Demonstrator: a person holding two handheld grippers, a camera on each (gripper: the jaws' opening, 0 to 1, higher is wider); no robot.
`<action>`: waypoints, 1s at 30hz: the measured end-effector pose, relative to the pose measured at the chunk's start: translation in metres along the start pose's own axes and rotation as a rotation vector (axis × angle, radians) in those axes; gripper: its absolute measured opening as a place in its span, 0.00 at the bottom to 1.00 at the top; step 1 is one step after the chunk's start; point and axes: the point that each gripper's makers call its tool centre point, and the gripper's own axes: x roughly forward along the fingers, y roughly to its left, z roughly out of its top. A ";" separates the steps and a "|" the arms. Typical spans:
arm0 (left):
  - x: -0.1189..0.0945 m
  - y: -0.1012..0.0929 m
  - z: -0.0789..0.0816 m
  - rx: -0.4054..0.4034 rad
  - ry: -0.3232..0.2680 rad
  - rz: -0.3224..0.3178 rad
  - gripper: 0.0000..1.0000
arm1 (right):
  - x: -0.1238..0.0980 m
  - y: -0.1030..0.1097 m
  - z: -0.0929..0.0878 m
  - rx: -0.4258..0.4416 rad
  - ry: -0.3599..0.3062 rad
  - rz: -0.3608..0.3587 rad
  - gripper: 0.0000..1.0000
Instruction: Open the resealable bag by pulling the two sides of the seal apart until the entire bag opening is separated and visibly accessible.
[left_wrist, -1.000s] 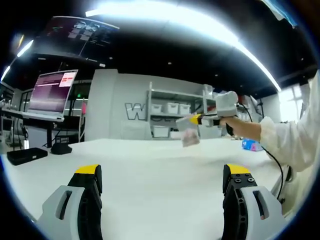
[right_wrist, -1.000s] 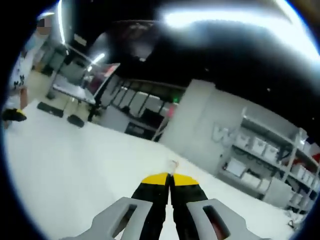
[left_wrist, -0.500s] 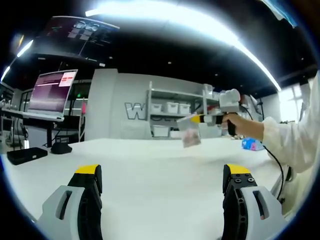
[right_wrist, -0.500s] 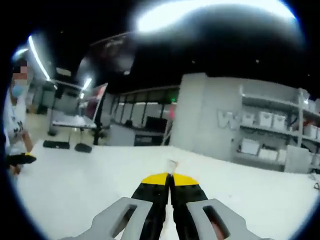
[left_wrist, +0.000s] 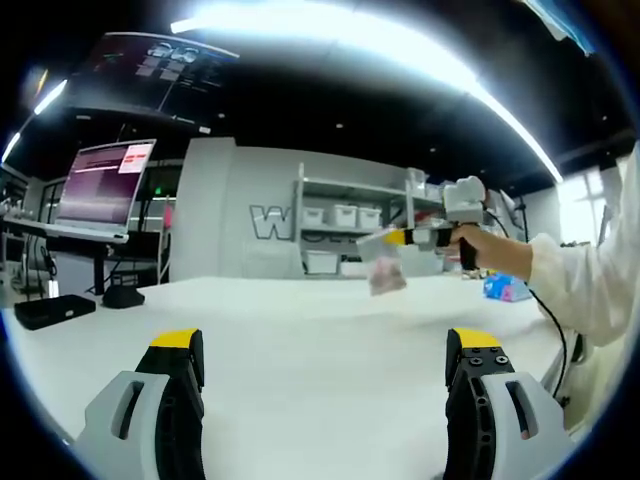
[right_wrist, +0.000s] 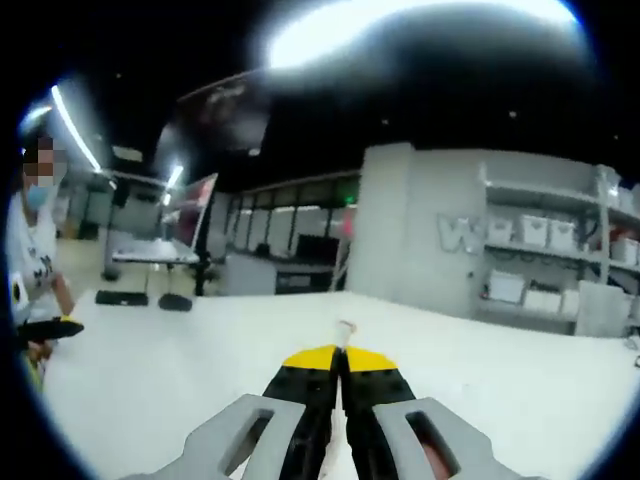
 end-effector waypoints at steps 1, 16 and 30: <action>0.000 0.000 0.000 0.000 0.001 0.000 1.00 | -0.001 0.001 0.000 -0.001 0.001 0.004 0.00; 0.002 0.000 0.004 0.003 -0.003 -0.004 1.00 | -0.008 0.010 0.005 -0.183 0.021 0.007 0.00; 0.003 -0.001 0.005 0.004 -0.004 -0.010 1.00 | -0.024 0.034 0.004 -0.446 0.027 0.027 0.00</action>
